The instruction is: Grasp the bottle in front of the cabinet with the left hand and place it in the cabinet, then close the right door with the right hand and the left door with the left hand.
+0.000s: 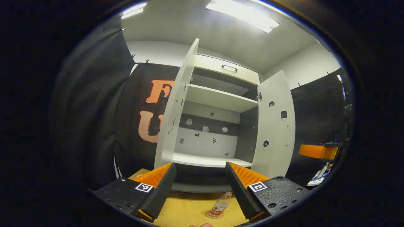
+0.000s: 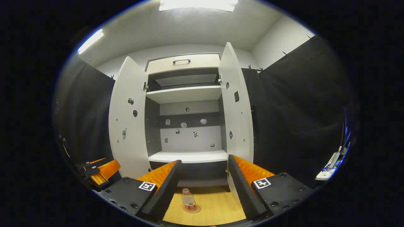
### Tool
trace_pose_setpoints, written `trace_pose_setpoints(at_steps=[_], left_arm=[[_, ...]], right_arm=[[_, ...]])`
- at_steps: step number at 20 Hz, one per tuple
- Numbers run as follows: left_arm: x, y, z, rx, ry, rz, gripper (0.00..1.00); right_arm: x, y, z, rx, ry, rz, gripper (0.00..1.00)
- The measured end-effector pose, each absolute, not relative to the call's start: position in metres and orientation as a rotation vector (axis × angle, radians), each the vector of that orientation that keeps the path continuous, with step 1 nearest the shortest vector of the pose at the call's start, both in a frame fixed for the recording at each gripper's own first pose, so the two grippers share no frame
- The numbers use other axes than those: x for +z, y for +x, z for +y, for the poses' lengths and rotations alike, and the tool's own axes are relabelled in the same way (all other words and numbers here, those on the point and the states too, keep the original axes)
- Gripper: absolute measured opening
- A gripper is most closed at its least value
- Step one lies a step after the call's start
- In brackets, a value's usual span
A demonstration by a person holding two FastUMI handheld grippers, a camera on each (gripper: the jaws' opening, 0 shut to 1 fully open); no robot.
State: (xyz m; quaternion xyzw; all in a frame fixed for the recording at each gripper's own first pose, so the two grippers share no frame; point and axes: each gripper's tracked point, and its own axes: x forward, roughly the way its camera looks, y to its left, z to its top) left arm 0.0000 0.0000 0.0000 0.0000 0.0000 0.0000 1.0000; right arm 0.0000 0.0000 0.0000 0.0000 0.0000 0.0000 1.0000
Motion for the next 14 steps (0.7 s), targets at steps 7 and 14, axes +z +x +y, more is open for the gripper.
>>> trace_pose_setpoints(at_steps=[7,14], left_arm=[[-0.001,0.006,0.0,0.001,0.005,0.002,0.95],[-0.002,0.008,0.003,0.011,0.014,0.0,0.95]], right_arm=[[-0.007,0.007,-0.002,-0.005,-0.002,0.012,0.96],[-0.009,0.012,-0.003,-0.004,-0.001,0.014,0.96]])
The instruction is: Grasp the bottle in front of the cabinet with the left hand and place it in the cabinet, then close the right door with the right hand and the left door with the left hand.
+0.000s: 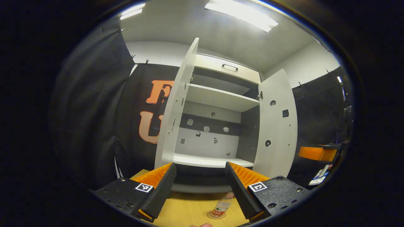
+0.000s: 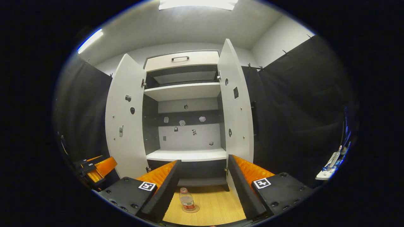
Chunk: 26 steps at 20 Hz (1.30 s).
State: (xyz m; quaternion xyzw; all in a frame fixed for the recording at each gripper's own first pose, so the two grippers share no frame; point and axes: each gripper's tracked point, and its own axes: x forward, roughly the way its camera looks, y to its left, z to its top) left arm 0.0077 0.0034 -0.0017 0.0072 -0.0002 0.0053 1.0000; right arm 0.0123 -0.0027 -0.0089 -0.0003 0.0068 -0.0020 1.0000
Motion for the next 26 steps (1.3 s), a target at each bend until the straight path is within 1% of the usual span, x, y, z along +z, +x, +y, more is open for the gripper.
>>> trace_pose_setpoints(at_steps=[11,15,17,21,23,26], left_arm=[[-0.003,0.015,0.008,0.03,0.01,-0.008,0.95],[-0.004,0.018,0.011,0.066,0.023,-0.008,0.95],[-0.004,0.016,0.01,0.09,0.022,-0.009,0.95],[-0.007,0.017,-0.005,0.147,0.032,-0.011,0.95],[-0.015,0.023,-0.022,0.162,0.026,0.005,0.95],[-0.044,0.04,-0.06,0.155,-0.031,0.051,0.95]], right_arm=[[-0.012,0.027,-0.005,0.006,-0.002,0.011,0.96],[-0.016,0.034,-0.008,0.025,-0.021,0.016,0.96],[-0.021,0.04,-0.009,0.057,-0.024,0.025,0.96],[-0.033,0.058,-0.009,0.159,0.007,0.05,0.96],[-0.037,0.066,-0.017,0.203,0.014,0.066,0.96],[-0.037,0.072,-0.038,0.259,0.025,0.093,0.96]])
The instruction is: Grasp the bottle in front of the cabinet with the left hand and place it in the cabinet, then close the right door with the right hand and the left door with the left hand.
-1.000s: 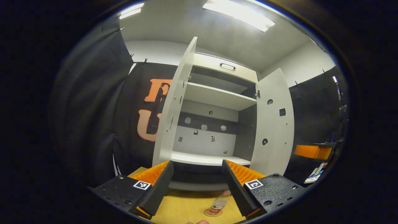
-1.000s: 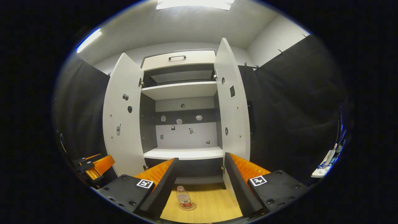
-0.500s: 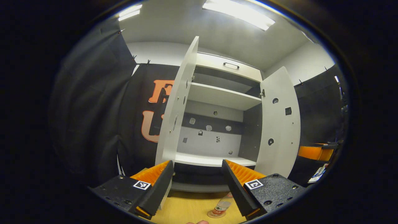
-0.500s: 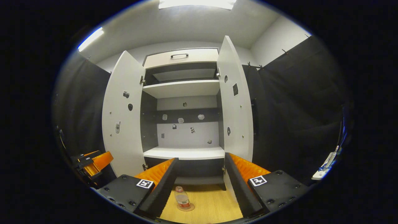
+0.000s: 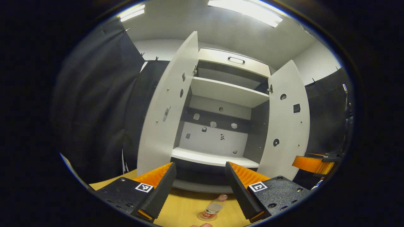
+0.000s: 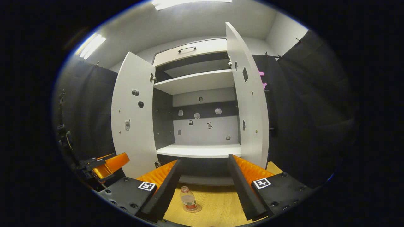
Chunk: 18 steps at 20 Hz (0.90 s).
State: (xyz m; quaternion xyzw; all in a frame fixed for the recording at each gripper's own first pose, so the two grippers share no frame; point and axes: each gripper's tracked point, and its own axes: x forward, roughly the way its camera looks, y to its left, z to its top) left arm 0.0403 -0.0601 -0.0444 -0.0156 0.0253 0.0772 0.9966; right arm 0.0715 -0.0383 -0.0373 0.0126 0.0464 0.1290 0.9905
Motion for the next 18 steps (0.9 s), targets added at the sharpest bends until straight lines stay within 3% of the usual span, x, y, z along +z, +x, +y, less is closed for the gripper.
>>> trace_pose_setpoints(at_steps=[4,7,12,18], left_arm=[[-0.107,0.075,-0.116,0.108,-0.085,0.108,0.95],[-0.181,0.093,-0.129,0.147,0.001,0.185,0.95],[-0.283,0.103,-0.116,0.206,0.094,0.262,0.95],[-0.344,0.098,-0.098,0.276,0.113,0.321,0.95]], right_arm=[[-0.03,0.072,-0.087,0.271,0.004,0.099,0.96],[-0.027,0.069,-0.121,0.264,0.005,0.118,0.97],[-0.034,0.06,-0.173,0.219,-0.014,0.147,0.97],[-0.038,0.054,-0.206,0.179,-0.045,0.169,0.97]])
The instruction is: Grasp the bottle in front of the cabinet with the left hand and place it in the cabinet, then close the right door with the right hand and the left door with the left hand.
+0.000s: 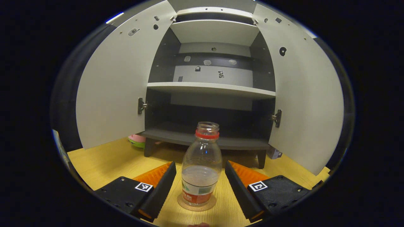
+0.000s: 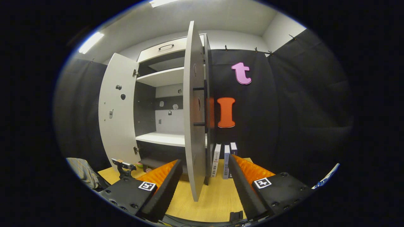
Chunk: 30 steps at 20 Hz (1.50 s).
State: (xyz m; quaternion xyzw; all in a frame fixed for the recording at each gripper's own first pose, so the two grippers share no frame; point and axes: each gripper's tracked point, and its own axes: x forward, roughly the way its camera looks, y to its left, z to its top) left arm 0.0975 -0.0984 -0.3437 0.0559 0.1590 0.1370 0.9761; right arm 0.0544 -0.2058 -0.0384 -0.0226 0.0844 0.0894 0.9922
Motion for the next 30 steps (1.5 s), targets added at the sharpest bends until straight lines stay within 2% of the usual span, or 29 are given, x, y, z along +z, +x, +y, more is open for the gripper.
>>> trace_pose_setpoints(at_steps=[3,4,6,10,14,18,22,24,25,26,30], left_arm=[[-0.35,0.093,-0.1,0.246,0.101,0.326,0.94],[-0.348,0.09,-0.098,0.248,0.097,0.332,0.76],[-0.339,0.088,-0.101,0.232,0.076,0.353,0.72],[-0.261,0.084,-0.114,0.191,0.075,0.288,0.71],[-0.159,0.106,-0.128,0.112,0.031,0.21,0.71],[-0.059,0.169,-0.128,0.014,0.037,0.13,0.71],[0.009,0.25,-0.129,-0.087,0.038,0.071,0.71],[0.025,0.296,-0.123,-0.102,0.056,0.06,0.71],[0.028,0.317,-0.122,-0.108,0.056,0.061,0.71],[0.028,0.335,-0.121,-0.122,0.052,0.07,0.7],[-0.005,0.403,-0.12,-0.149,0.081,0.138,0.71]], right_arm=[[-0.043,0.052,-0.206,0.195,-0.021,0.186,0.97],[-0.044,0.052,-0.206,0.203,-0.005,0.191,0.97],[-0.048,0.055,-0.207,0.205,0.014,0.192,0.97],[-0.048,0.058,-0.211,0.188,0.036,0.175,0.97],[-0.048,0.071,-0.225,0.082,0.05,0.146,0.97],[-0.051,0.08,-0.239,-0.05,0.013,0.136,0.97],[-0.056,0.078,-0.246,-0.162,0.003,0.134,0.97],[-0.059,0.076,-0.248,-0.209,0.013,0.136,0.97],[-0.062,0.075,-0.25,-0.235,0.013,0.138,1.0],[-0.063,0.072,-0.254,-0.262,0.01,0.139,0.97],[-0.061,0.055,-0.266,-0.37,0.007,0.137,0.97]])
